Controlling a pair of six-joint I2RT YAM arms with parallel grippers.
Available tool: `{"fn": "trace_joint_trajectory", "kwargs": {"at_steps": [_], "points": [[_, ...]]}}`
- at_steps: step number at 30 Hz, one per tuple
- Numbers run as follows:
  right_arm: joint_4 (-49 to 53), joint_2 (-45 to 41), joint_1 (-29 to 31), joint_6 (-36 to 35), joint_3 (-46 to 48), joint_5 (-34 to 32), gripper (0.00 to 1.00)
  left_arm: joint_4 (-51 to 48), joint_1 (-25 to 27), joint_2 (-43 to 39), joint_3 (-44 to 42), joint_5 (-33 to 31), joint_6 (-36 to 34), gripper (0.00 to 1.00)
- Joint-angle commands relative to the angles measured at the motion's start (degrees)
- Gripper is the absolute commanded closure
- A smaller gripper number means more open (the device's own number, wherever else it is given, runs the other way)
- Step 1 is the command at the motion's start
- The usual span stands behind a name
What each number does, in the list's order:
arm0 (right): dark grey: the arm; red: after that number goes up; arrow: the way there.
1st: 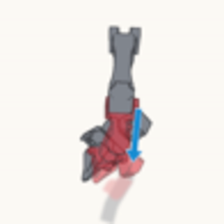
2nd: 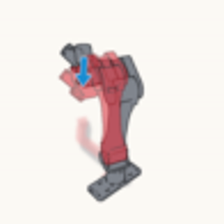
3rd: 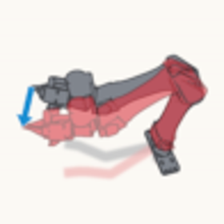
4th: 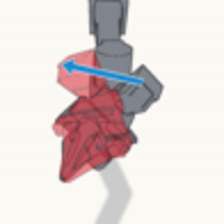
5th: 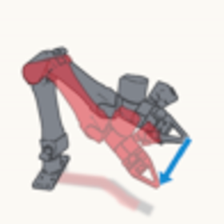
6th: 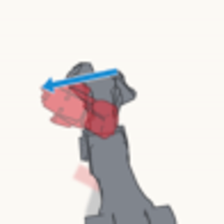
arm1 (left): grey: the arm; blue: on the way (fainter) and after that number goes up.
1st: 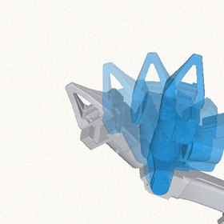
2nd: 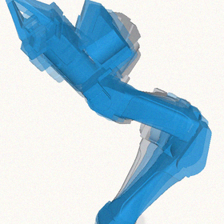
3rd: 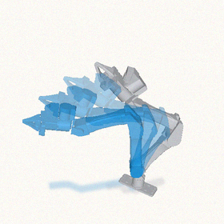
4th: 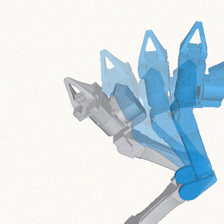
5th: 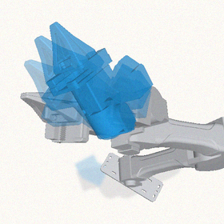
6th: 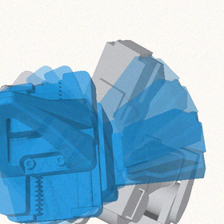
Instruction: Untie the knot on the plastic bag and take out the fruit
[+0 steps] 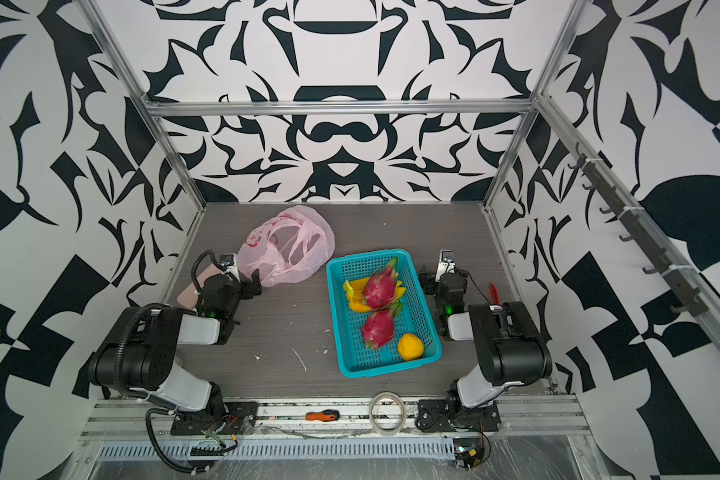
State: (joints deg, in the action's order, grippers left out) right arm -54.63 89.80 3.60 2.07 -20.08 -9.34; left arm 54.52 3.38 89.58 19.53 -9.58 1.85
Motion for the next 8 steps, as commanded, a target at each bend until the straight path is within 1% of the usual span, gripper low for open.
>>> {"fn": "trace_joint_trajectory", "kwargs": {"at_steps": [1, 8], "points": [[2.1, -0.4, 0.3, -1.0, -0.2, 0.4, 0.01, 0.4, -0.2, 0.0, 0.7, 0.3, -0.2, 0.01], [1.4, -0.7, 0.3, -0.8, 0.3, 0.3, 0.01, 0.3, -0.2, -0.1, 0.7, 0.3, -0.2, 0.01]]}}
